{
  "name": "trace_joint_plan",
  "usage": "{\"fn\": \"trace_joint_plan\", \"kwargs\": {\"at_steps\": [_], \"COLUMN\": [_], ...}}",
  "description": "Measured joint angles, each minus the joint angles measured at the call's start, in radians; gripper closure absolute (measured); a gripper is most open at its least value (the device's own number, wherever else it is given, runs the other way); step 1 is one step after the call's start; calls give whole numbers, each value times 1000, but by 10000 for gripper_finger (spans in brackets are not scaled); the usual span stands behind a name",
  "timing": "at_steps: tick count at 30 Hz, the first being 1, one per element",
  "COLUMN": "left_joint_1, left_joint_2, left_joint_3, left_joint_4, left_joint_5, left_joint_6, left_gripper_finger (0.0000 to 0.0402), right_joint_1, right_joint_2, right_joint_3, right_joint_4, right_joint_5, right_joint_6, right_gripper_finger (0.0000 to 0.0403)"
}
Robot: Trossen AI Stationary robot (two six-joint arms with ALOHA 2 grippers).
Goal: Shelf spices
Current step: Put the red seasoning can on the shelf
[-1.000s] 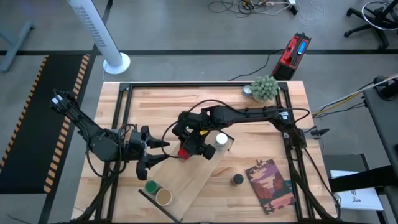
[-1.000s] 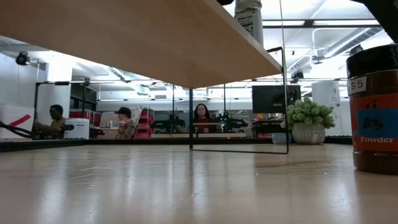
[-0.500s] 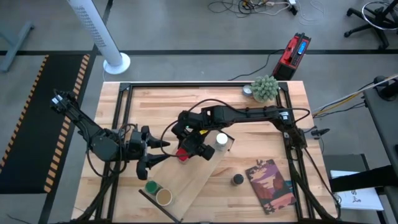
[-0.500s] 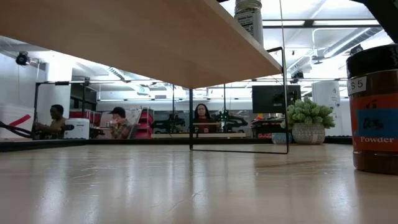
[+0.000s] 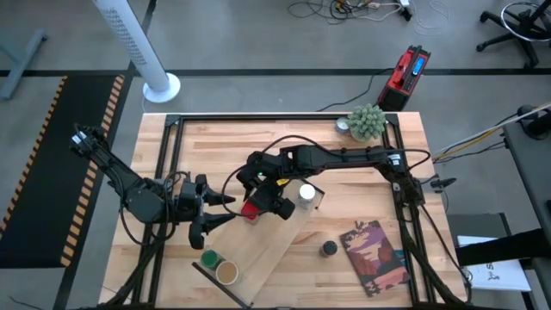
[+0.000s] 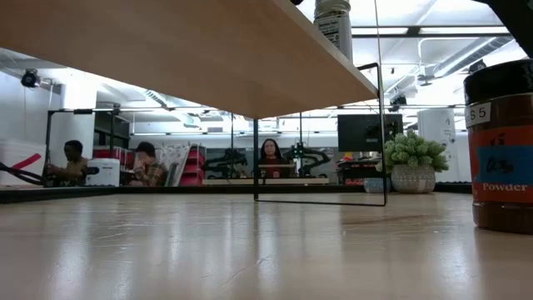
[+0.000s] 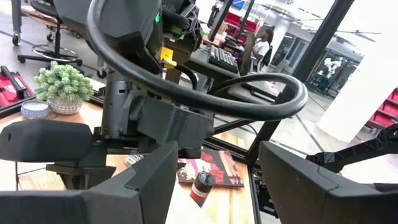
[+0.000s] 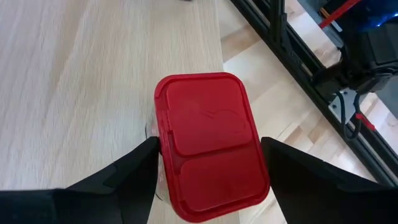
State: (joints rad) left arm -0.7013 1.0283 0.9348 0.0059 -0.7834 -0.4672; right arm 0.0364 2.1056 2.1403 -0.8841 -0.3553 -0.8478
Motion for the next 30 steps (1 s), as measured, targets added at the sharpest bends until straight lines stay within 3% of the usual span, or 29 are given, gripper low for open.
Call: {"fn": "trace_joint_plan", "kwargs": {"at_steps": [23, 30], "left_joint_1": [0, 0], "left_joint_2": [0, 0], "left_joint_3": [0, 0], "left_joint_4": [1, 0], "left_joint_5": [8, 8], "left_joint_6": [-35, -28], "left_gripper_finger": [187, 187], "right_joint_1": [0, 0], "right_joint_2": [-2, -3], "right_joint_3": [43, 43], "right_joint_4": [-29, -18], "right_joint_5": [45, 43], "right_joint_6": [174, 170], "right_gripper_finger": [160, 146]}}
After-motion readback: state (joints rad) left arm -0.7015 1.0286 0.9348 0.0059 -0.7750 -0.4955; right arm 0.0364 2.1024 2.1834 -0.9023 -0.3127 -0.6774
